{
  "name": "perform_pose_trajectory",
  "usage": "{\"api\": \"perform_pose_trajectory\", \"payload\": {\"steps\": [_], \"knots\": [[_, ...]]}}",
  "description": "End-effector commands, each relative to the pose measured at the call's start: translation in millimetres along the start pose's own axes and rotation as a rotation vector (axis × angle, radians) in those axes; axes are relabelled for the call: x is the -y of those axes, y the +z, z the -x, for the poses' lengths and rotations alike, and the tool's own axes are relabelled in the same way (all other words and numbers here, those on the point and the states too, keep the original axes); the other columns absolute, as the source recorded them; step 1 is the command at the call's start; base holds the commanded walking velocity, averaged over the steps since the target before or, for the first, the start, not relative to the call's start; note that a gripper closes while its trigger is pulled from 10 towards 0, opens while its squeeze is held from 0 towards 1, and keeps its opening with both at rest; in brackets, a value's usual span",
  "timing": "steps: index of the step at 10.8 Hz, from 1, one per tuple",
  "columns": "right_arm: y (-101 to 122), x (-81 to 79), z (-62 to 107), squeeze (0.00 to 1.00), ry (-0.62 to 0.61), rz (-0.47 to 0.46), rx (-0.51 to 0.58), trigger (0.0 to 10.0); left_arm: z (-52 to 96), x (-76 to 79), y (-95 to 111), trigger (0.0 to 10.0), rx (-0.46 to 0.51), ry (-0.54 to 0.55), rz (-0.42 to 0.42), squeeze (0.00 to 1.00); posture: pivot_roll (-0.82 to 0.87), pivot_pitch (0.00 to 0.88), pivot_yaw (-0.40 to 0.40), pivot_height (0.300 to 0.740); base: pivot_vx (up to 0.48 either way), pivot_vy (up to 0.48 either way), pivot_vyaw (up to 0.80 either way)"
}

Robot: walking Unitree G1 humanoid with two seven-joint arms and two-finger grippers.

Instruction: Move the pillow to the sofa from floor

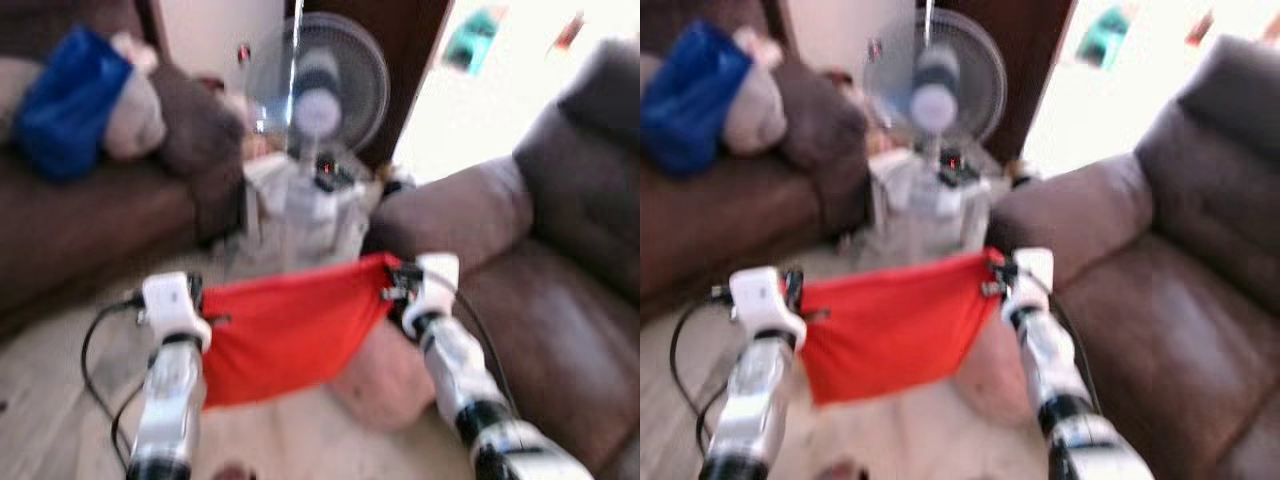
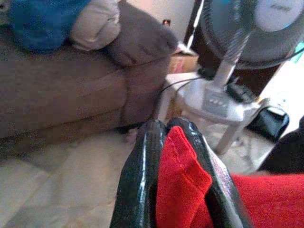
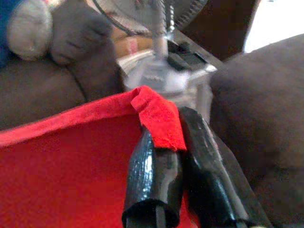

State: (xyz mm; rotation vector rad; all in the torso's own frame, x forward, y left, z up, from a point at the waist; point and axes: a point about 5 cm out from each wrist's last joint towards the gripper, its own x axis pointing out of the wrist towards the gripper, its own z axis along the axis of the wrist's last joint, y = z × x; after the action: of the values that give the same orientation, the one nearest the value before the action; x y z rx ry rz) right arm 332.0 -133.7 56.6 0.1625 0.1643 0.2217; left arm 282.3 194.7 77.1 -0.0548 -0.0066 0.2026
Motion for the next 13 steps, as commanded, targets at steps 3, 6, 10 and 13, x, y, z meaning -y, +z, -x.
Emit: {"api": "perform_pose_trajectory", "payload": {"steps": [3, 6, 10, 13], "knots": [[16.3, 21.9, 0.9, 0.00, -0.080, 0.015, 0.062, 10.0, -4.3, -3.5, 11.3, 10.0, 0.063, 0.025, -0.002, 0.00, 0.14, 0.055, -0.107, 0.740, 0.000, 0.109, -0.72], [15.2, 26.5, 1.7, 0.00, -0.114, 0.028, 0.047, 10.0, -4.2, -0.3, 9.8, 10.0, 0.057, 0.002, 0.000, 0.00, 0.14, 0.047, -0.105, 0.740, 0.000, 0.000, -0.71], [14.6, 27.5, 2.2, 0.00, -0.127, 0.028, 0.046, 10.0, -3.8, 1.1, 10.1, 10.0, 0.059, -0.008, 0.000, 0.00, 0.14, 0.035, -0.102, 0.740, 0.000, 0.000, -0.71], [15.1, 30.4, 2.4, 0.00, -0.146, 0.037, 0.041, 10.0, -4.7, 1.5, 9.8, 10.0, 0.055, -0.015, -0.015, 0.00, 0.13, 0.048, -0.104, 0.740, 0.000, 0.000, -0.70]]}}
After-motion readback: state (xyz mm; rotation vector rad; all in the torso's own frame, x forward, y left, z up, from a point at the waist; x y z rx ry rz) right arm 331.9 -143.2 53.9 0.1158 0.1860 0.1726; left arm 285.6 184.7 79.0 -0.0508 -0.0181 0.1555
